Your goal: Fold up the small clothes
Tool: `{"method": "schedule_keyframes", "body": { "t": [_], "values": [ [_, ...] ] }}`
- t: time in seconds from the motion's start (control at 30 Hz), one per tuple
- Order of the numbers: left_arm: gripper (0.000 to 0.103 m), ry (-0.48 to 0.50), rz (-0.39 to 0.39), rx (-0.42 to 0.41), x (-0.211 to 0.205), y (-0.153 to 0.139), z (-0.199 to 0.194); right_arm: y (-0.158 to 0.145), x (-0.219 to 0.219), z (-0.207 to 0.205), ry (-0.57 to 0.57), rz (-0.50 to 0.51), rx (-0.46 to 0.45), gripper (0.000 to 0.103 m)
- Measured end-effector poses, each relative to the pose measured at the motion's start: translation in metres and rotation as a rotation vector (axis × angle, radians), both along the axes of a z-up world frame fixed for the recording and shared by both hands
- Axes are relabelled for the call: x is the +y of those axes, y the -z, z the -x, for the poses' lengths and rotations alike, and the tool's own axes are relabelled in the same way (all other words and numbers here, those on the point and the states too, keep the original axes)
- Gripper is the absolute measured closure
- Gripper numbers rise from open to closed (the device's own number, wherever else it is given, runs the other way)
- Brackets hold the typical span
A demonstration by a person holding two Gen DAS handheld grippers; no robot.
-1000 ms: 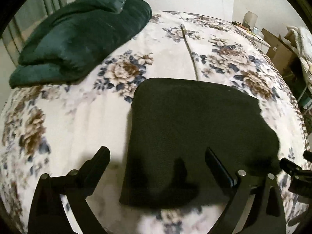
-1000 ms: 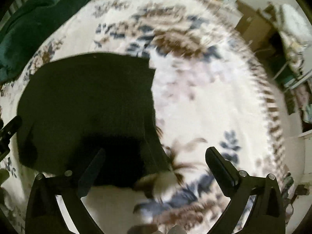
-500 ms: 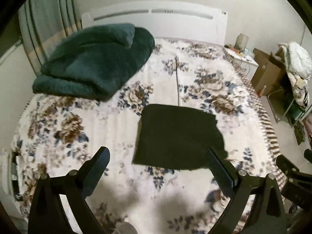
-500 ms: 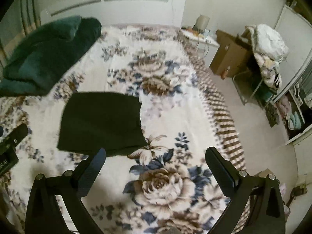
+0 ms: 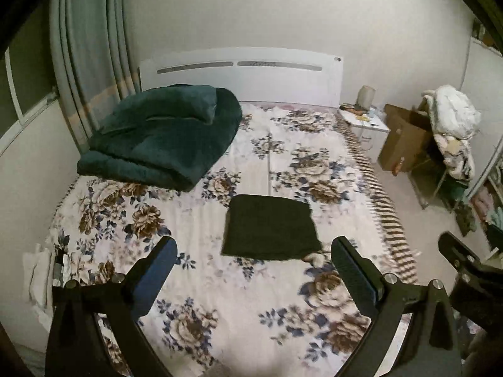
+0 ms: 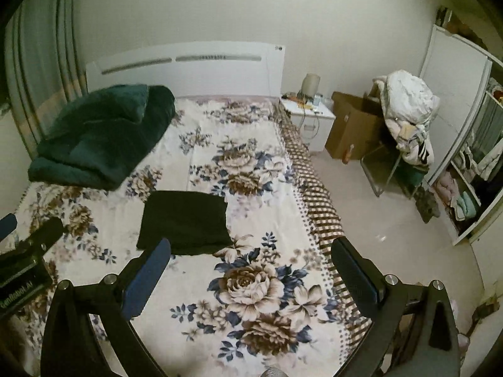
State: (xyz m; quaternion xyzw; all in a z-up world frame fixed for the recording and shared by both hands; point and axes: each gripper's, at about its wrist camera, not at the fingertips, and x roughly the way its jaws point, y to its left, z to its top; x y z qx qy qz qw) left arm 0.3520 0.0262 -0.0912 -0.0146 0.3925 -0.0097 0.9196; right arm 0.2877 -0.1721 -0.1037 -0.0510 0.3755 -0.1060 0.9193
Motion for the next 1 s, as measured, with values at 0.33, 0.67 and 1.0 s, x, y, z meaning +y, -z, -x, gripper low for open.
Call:
{"method": "schedule_keyframes", "body": {
  "t": [0.33, 0.67, 1.0],
  "values": [
    [0.003, -0.003, -0.006, -0.064, -0.004, -0.057, 0.065, -0.080, 0.009, 0.097, -0.027, -0.019, -0.087, 0.000],
    [0.003, -0.025, 0.000, -0.098, -0.004, -0.082, 0.097, -0.118, 0.009, 0.141, -0.049, -0.028, -0.126, 0.000],
    [0.000, -0.052, -0.022, -0.118, -0.004, -0.091, 0.111, -0.131, 0.006, 0.148, -0.081, -0.037, -0.139, 0.000]
  ]
}}
